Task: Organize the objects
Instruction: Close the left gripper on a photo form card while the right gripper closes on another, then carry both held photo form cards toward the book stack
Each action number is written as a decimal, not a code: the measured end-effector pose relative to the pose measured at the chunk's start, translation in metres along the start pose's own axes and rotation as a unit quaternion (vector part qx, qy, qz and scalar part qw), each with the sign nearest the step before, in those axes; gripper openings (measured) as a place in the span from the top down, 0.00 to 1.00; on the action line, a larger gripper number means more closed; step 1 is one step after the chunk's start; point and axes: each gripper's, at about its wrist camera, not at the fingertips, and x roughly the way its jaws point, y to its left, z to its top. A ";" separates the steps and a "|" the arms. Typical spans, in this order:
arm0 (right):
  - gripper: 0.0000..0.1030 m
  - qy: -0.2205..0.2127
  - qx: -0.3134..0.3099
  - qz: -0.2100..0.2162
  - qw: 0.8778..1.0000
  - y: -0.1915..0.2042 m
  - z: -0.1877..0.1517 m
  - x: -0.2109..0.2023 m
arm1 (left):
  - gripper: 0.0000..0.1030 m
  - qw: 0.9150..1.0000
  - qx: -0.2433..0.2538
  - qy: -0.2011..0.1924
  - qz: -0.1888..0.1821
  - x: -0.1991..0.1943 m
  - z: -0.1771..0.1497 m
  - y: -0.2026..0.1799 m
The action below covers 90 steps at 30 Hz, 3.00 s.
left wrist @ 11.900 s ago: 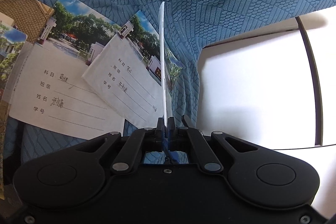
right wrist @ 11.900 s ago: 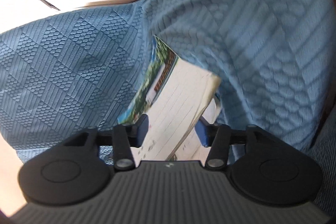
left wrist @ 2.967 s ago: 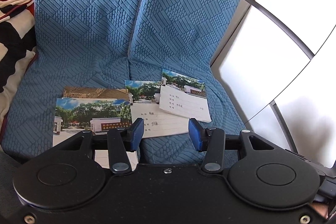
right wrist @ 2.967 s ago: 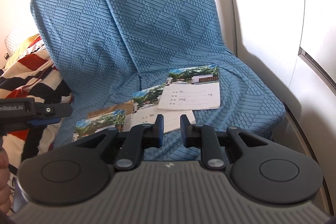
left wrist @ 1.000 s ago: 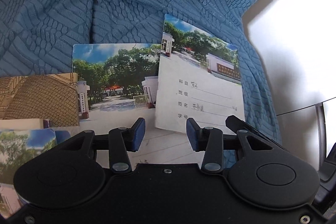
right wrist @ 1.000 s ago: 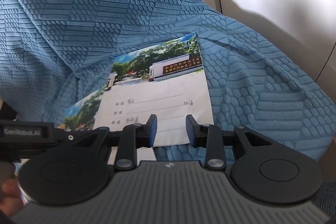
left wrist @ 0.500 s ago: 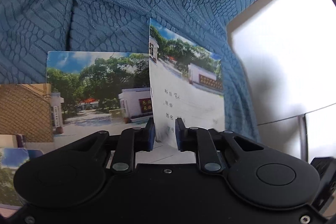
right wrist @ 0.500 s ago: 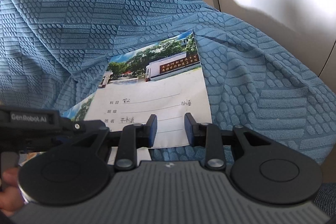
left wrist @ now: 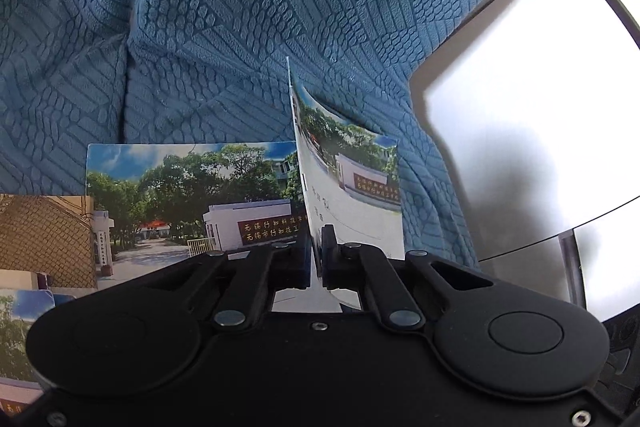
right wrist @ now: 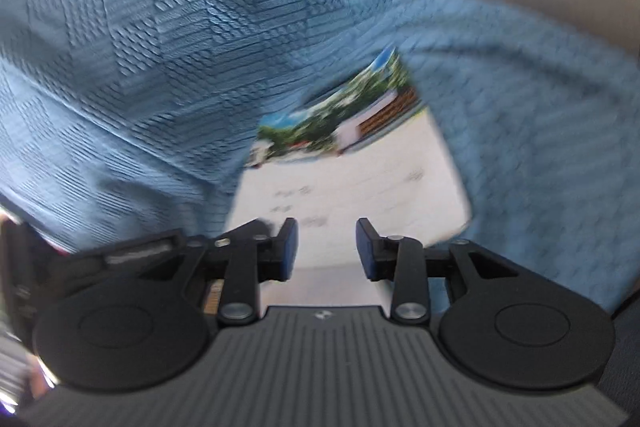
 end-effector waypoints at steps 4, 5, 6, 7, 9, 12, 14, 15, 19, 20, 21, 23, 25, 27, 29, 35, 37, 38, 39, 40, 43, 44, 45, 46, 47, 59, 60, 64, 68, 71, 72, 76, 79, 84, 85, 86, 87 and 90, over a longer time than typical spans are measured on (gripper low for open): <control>0.29 0.014 0.068 0.050 0.996 0.000 -0.006 0.002 | 0.98 1.000 -0.015 -0.007 -0.009 -0.005 0.002 0.000; 0.29 0.018 0.087 0.059 0.994 -0.002 -0.008 0.004 | 0.98 1.000 -0.020 -0.009 -0.010 -0.006 0.002 0.000; 0.29 0.021 0.108 0.067 0.992 -0.005 -0.011 0.006 | 0.98 1.000 -0.024 -0.010 -0.011 -0.007 0.002 0.001; 0.29 0.023 0.128 0.070 0.989 -0.007 -0.013 0.008 | 0.99 0.999 -0.028 -0.011 -0.012 -0.007 0.002 0.002; 0.29 0.025 0.165 0.076 0.983 -0.012 -0.017 0.013 | 0.99 0.999 -0.036 -0.012 -0.014 -0.008 0.001 0.003; 0.28 0.007 0.191 0.079 0.978 -0.015 -0.017 0.017 | 0.99 0.999 -0.041 -0.016 -0.013 -0.010 0.000 0.003; 0.28 0.002 0.199 0.070 0.978 -0.017 -0.015 0.017 | 0.99 0.999 -0.048 -0.019 -0.016 -0.012 -0.001 0.003; 0.28 0.000 0.194 0.068 0.979 -0.017 -0.014 0.017 | 0.99 0.999 -0.047 -0.021 -0.017 -0.014 0.000 0.002; 0.29 -0.021 0.196 0.060 0.979 -0.019 -0.006 0.017 | 0.99 0.998 -0.058 -0.028 -0.021 -0.017 0.002 0.002; 0.29 -0.025 0.205 0.057 0.977 -0.023 -0.005 0.017 | 0.99 0.997 -0.064 -0.028 -0.024 -0.017 0.002 0.004; 0.29 -0.024 0.216 0.055 0.975 -0.027 -0.004 0.019 | 0.99 0.997 -0.069 -0.028 -0.027 -0.017 0.003 0.004; 0.29 -0.015 0.238 0.058 0.969 -0.031 -0.004 0.020 | 0.99 0.997 -0.072 -0.029 -0.026 -0.015 0.004 0.005; 0.29 -0.002 0.242 0.065 0.968 -0.025 -0.006 0.017 | 1.00 0.997 -0.073 -0.030 -0.026 -0.016 0.004 0.004; 0.29 0.014 0.258 0.073 0.963 -0.017 -0.012 0.012 | 0.99 0.996 -0.072 -0.033 -0.028 -0.018 0.004 0.003; 0.29 0.032 0.278 0.082 0.956 -0.011 -0.019 0.009 | 0.99 0.996 -0.074 -0.034 -0.031 -0.020 0.005 0.002; 0.29 0.010 0.312 0.085 0.946 -0.017 -0.028 0.006 | 1.00 0.996 -0.078 -0.038 -0.033 -0.023 0.005 0.003; 0.30 -0.011 0.314 0.072 0.947 -0.019 -0.022 0.004 | 1.00 0.996 -0.080 -0.037 -0.034 -0.024 0.005 0.004; 0.30 -0.019 0.311 0.068 0.948 -0.020 -0.019 0.003 | 1.00 0.995 -0.081 -0.037 -0.034 -0.024 0.005 0.006; 0.30 -0.026 0.310 0.062 0.948 -0.021 -0.017 0.002 | 1.00 0.995 -0.082 -0.036 -0.034 -0.024 0.006 0.006; 0.30 -0.032 0.311 0.057 0.948 -0.022 -0.014 -0.001 | 1.00 0.995 -0.084 -0.036 -0.035 -0.024 0.006 0.008; 0.34 -0.054 0.300 0.034 0.952 -0.021 -0.006 -0.007 | 1.00 0.995 -0.089 -0.035 -0.038 -0.024 0.008 0.011; 0.36 -0.061 0.290 0.020 0.955 -0.022 -0.005 -0.007 | 1.00 0.994 -0.092 -0.033 -0.039 -0.023 0.008 0.012; 0.43 -0.066 0.279 0.005 0.958 -0.022 -0.005 -0.007 | 1.00 0.994 -0.095 -0.032 -0.040 -0.024 0.008 0.013; 0.55 -0.073 0.268 -0.009 0.961 -0.023 -0.005 -0.008 | 1.00 0.994 -0.096 -0.031 -0.041 -0.024 0.008 0.013; 0.60 -0.080 0.257 -0.019 0.963 -0.022 -0.005 -0.009 | 1.00 0.994 -0.096 -0.031 -0.040 -0.026 0.008 0.013; 0.92 -0.127 0.155 -0.018 0.980 -0.001 -0.009 -0.025 | 0.99 0.993 -0.104 -0.034 -0.048 -0.052 0.004 0.013; 0.93 -0.131 0.145 -0.016 0.981 0.003 -0.009 -0.028 | 0.99 0.993 -0.105 -0.035 -0.050 -0.056 0.004 0.012; 0.93 -0.143 0.104 -0.008 0.984 0.020 -0.009 -0.042 | 0.99 0.991 -0.108 -0.043 -0.059 -0.078 0.002 0.007; 0.93 -0.143 0.082 -0.002 0.986 0.036 -0.008 -0.055 | 0.99 0.991 -0.108 -0.053 -0.066 -0.103 -0.001 0.001; 0.93 -0.141 0.070 0.002 0.987 0.046 -0.011 -0.063 | 0.99 0.991 -0.103 -0.060 -0.066 -0.124 -0.005 -0.003; 0.93 -0.141 0.067 0.004 0.988 0.049 -0.013 -0.067 | 0.99 0.991 -0.103 -0.062 -0.067 -0.131 -0.007 -0.004; 0.93 -0.140 0.045 0.005 0.989 0.062 -0.025 -0.086 | 0.98 0.992 -0.096 -0.068 -0.056 -0.158 -0.021 -0.010; 0.93 -0.132 0.041 0.004 0.990 0.070 -0.034 -0.100 | 0.98 0.990 -0.108 -0.072 -0.060 -0.178 -0.033 -0.011; 0.93 -0.123 0.024 0.006 0.992 0.088 -0.047 -0.121 | 0.98 0.988 -0.118 -0.084 -0.062 -0.214 -0.045 -0.013; 0.93 -0.123 0.020 0.009 0.992 0.094 -0.048 -0.124 | 0.98 0.987 -0.118 -0.085 -0.062 -0.221 -0.047 -0.014; 0.93 -0.124 0.015 0.012 0.992 0.100 -0.050 -0.128 | 0.98 0.988 -0.115 -0.087 -0.058 -0.228 -0.048 -0.015; 0.93 -0.125 0.010 0.016 0.992 0.106 -0.051 -0.132 | 0.97 0.988 -0.112 -0.089 -0.053 -0.235 -0.049 -0.016; 0.93 -0.127 -0.003 0.028 0.991 0.125 -0.056 -0.140 | 0.97 0.988 -0.108 -0.103 -0.052 -0.257 -0.052 -0.017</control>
